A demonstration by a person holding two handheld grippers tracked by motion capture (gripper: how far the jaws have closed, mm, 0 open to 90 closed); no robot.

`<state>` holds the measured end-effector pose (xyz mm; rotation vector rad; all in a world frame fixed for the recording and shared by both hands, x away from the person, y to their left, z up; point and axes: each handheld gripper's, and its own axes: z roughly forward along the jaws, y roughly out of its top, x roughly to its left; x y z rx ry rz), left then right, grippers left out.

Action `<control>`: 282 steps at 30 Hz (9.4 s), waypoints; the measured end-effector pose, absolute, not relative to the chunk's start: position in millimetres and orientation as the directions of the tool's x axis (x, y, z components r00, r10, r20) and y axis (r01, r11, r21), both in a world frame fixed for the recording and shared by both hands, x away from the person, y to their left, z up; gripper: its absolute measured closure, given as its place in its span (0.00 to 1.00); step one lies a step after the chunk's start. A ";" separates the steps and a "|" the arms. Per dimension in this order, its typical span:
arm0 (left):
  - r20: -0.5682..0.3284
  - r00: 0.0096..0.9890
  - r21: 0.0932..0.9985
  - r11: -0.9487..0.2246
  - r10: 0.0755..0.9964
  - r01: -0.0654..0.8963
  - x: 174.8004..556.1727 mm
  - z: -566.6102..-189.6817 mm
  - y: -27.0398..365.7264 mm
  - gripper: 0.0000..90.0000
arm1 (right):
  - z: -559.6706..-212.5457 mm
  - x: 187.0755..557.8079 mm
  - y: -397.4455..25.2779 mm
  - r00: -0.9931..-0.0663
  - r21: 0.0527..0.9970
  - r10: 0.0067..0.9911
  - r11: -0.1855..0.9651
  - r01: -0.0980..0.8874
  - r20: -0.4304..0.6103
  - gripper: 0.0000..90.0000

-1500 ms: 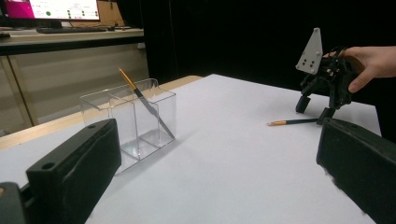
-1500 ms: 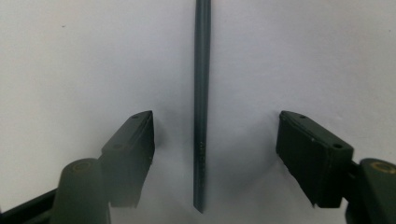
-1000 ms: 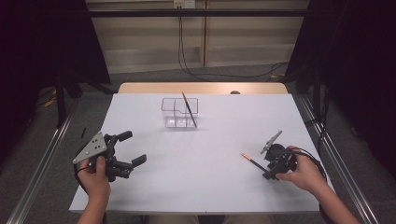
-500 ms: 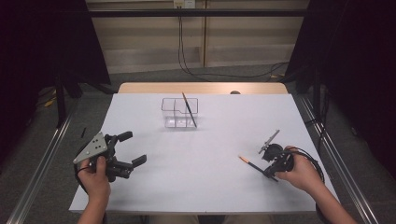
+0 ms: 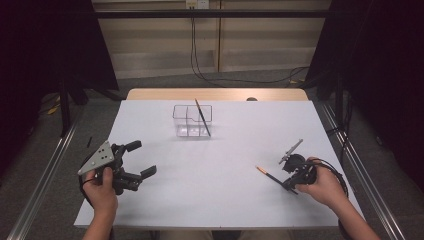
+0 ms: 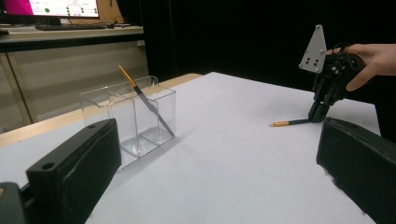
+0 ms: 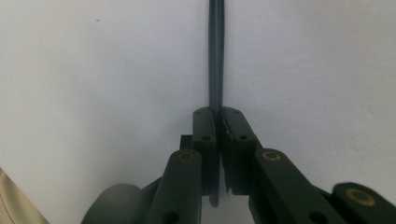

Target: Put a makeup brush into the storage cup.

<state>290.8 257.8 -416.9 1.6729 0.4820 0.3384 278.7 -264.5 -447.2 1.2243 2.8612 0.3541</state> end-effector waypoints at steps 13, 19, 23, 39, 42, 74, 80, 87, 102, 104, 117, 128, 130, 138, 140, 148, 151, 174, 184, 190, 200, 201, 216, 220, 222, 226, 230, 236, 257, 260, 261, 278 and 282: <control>-0.058 0.867 0.986 -0.109 0.495 0.128 290.1 -416.5 256.9 0.00 | -445.6 274.7 -269.7 -0.674 0.312 0.729 0.617 0.723 0.119 0.94; -0.053 0.868 0.986 -0.110 0.493 0.122 290.4 -416.4 257.4 0.00 | -440.7 272.6 -271.3 -0.646 0.407 0.749 0.550 0.730 0.146 0.94; -0.053 0.868 0.987 -0.108 0.493 0.122 290.3 -416.4 257.5 0.00 | -438.8 271.5 -272.1 -0.633 0.453 0.756 0.510 0.731 0.170 0.94; -0.063 0.867 0.987 -0.101 0.494 0.129 290.3 -417.0 256.4 0.00 | -428.6 264.2 -283.8 -0.608 0.735 0.761 0.275 0.620 0.228 0.94; -0.063 0.869 0.987 -0.100 0.491 0.128 290.6 -417.3 256.1 0.00 | -427.8 262.0 -283.5 -0.612 0.770 0.754 0.237 0.593 0.239 0.94; -0.091 0.874 0.985 -0.084 0.478 0.148 292.3 -420.1 252.3 0.00 | -417.9 253.0 -277.9 -0.683 0.944 0.705 0.058 0.324 0.191 0.94; -0.094 0.874 0.985 -0.082 0.477 0.151 293.3 -420.0 251.2 0.00 | -415.2 253.7 -274.7 -0.691 0.954 0.701 0.047 0.295 0.179 0.94; -0.105 0.875 0.984 -0.080 0.473 0.162 295.6 -421.1 248.4 0.00 | -415.4 255.6 -268.7 -0.708 0.958 0.687 0.059 0.282 0.166 0.94; -0.116 0.887 0.982 -0.082 0.447 0.169 302.7 -420.3 233.3 0.00 | -411.1 255.7 -268.8 -0.710 0.969 0.687 0.033 0.243 0.155 0.94; -0.117 0.889 0.982 -0.084 0.443 0.171 303.5 -419.8 231.4 0.00 | -410.9 255.8 -268.4 -0.713 0.970 0.683 0.030 0.241 0.156 0.94; -0.115 0.898 0.982 -0.090 0.425 0.169 307.6 -418.3 220.8 0.00 | -410.3 258.1 -258.9 -0.728 0.976 0.668 0.018 0.219 0.151 0.94; -0.122 0.899 0.981 -0.086 0.420 0.173 310.5 -418.6 216.3 0.00 | -408.0 263.7 -242.2 -0.750 0.979 0.646 0.026 0.205 0.140 0.94; -0.123 0.901 0.981 -0.085 0.416 0.173 311.2 -418.6 215.3 0.00 | -407.6 264.7 -238.4 -0.755 0.980 0.641 0.023 0.199 0.138 0.94; -0.127 0.906 0.981 -0.085 0.404 0.175 313.8 -418.2 207.3 0.00 | -406.3 269.2 -224.4 -0.770 0.982 0.622 0.012 0.187 0.139 0.94; -0.127 0.907 0.981 -0.084 0.401 0.175 314.5 -418.0 205.8 0.00 | -406.9 270.3 -222.0 -0.773 0.983 0.618 0.009 0.185 0.139 0.94; -0.138 0.911 0.980 -0.077 0.388 0.181 317.7 -417.9 196.2 0.00 | -408.9 271.9 -212.6 -0.786 0.983 0.601 -0.002 0.182 0.146 0.94; -0.140 0.914 0.980 -0.079 0.382 0.183 318.7 -417.8 192.6 0.00 | -409.2 272.4 -209.6 -0.788 0.984 0.598 -0.006 0.176 0.145 0.94; -0.186 0.919 0.972 -0.069 0.347 0.223 329.5 -412.5 160.0 0.00 | -416.8 273.4 -189.2 -0.811 0.982 0.561 -0.015 0.190 0.166 0.94; -0.212 0.916 0.968 -0.059 0.339 0.245 334.8 -407.5 142.6 0.00 | -420.3 273.7 -183.8 -0.815 0.980 0.553 -0.018 0.197 0.174 0.94; -0.216 0.919 0.963 -0.084 0.329 0.256 336.6 -403.6 129.7 0.00 | -422.5 273.7 -180.8 -0.818 0.980 0.548 -0.015 0.196 0.172 0.94; -0.294 0.891 0.939 -0.070 0.346 0.338 341.9 -398.8 109.5 0.00 | -424.8 273.8 -179.8 -0.821 0.980 0.545 -0.008 0.197 0.170 0.94; -0.296 0.889 0.937 -0.072 0.350 0.341 342.4 -398.6 108.6 0.00 | -424.9 273.6 -179.7 -0.820 0.980 0.546 -0.011 0.201 0.174 0.94; -0.303 0.890 0.944 -0.020 0.342 0.329 346.2 -392.2 100.8 0.14 | -427.0 274.1 -178.4 -0.820 0.980 0.545 -0.008 0.201 0.173 0.94; -0.287 0.898 0.951 -0.010 0.333 0.308 345.2 -390.8 100.1 0.22 | -427.3 274.3 -178.1 -0.820 0.979 0.544 -0.009 0.206 0.178 0.94; -0.292 0.900 0.951 -0.004 0.325 0.310 344.8 -389.9 99.2 0.24 | -427.8 274.6 -177.5 -0.820 0.979 0.545 -0.003 0.206 0.174 0.94; -0.310 0.894 0.945 0.005 0.324 0.326 344.2 -388.8 98.6 0.34 | -428.3 274.2 -175.7 -0.821 0.978 0.544 0.001 0.209 0.175 0.94; -0.326 0.894 0.939 -0.006 0.306 0.345 343.7 -390.1 97.3 0.46 | -428.3 274.0 -174.3 -0.823 0.978 0.542 0.004 0.209 0.173 0.94; -0.341 0.896 0.937 0.027 0.285 0.349 339.0 -390.7 96.0 0.64 | -429.4 274.6 -172.3 -0.819 0.977 0.547 0.004 0.213 0.176 0.94; -0.383 0.895 0.924 0.085 0.230 0.374 335.5 -392.9 92.1 0.91 | -429.5 274.1 -165.9 -0.814 0.977 0.552 -0.005 0.211 0.179 0.94; -0.382 0.896 0.924 0.082 0.226 0.373 334.3 -391.4 91.0 0.92 | -429.8 273.9 -164.3 -0.814 0.977 0.553 -0.003 0.212 0.179 0.94; -0.376 0.898 0.927 0.079 0.229 0.368 333.8 -390.6 90.4 0.92 | -429.8 273.9 -163.8 -0.814 0.977 0.552 -0.006 0.213 0.180 0.94; -0.335 0.911 0.942 0.051 0.241 0.333 332.4 -388.9 86.0 0.92 | -430.2 275.2 -160.2 -0.809 0.970 0.550 -0.010 0.242 0.208 0.94; -0.326 0.915 0.945 0.047 0.237 0.324 331.3 -388.7 84.5 0.92 | -430.5 275.3 -158.9 -0.809 0.969 0.549 -0.009 0.246 0.211 0.94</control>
